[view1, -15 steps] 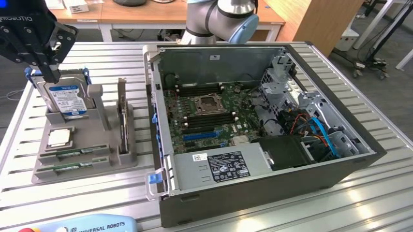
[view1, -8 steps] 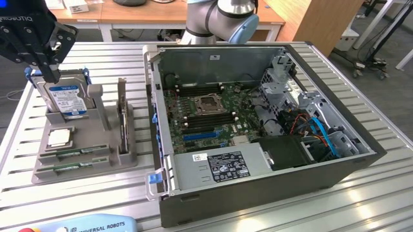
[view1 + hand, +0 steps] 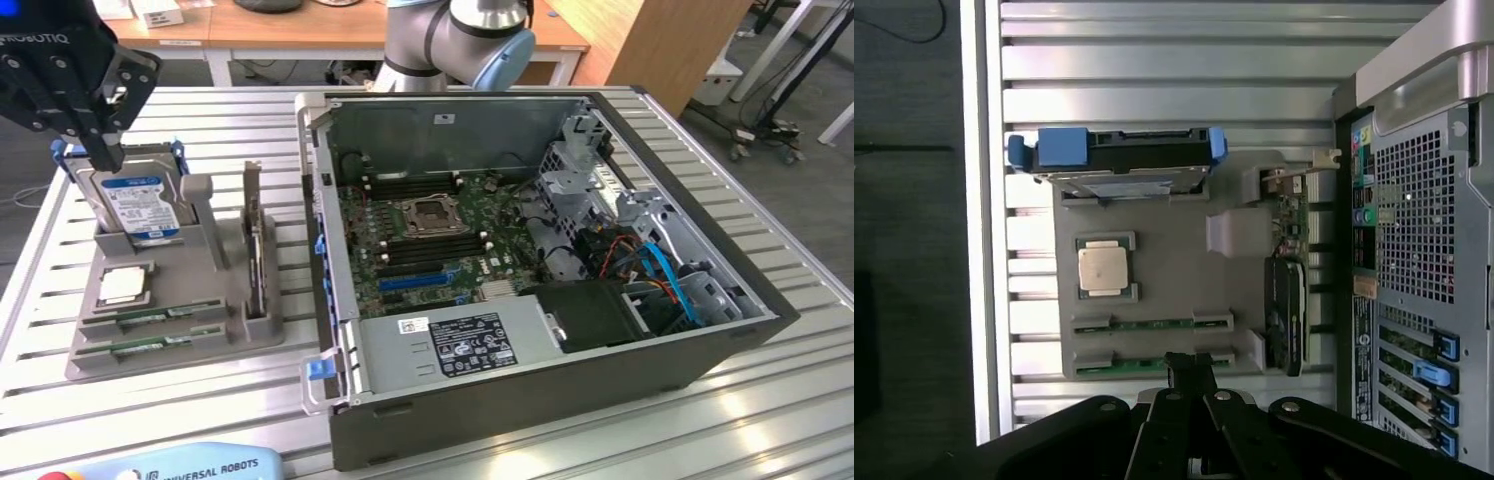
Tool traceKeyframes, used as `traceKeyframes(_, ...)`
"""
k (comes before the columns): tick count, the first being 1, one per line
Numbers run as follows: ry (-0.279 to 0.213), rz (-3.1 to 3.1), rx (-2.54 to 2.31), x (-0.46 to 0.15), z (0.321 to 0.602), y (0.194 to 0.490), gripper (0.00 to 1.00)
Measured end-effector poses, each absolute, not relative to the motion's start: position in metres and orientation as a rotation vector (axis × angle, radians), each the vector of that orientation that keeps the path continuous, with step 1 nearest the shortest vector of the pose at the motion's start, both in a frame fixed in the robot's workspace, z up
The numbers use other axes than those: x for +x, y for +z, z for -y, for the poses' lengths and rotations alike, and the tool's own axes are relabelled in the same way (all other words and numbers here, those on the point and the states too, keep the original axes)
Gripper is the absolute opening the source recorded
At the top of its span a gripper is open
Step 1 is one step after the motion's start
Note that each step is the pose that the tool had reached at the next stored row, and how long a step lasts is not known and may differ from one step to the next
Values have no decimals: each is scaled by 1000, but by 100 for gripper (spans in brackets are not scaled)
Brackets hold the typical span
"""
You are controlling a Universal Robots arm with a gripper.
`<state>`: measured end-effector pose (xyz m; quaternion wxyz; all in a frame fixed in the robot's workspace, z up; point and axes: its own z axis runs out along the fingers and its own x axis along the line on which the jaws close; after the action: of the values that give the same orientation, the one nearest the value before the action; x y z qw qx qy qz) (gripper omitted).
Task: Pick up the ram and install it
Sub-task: 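Pick up the ram and move it above insertion slot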
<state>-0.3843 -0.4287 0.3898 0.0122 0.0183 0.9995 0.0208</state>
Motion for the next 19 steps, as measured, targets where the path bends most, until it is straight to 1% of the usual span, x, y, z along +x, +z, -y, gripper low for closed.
traceKeyframes(19,69,-3109,-268,-384,429,390,10)
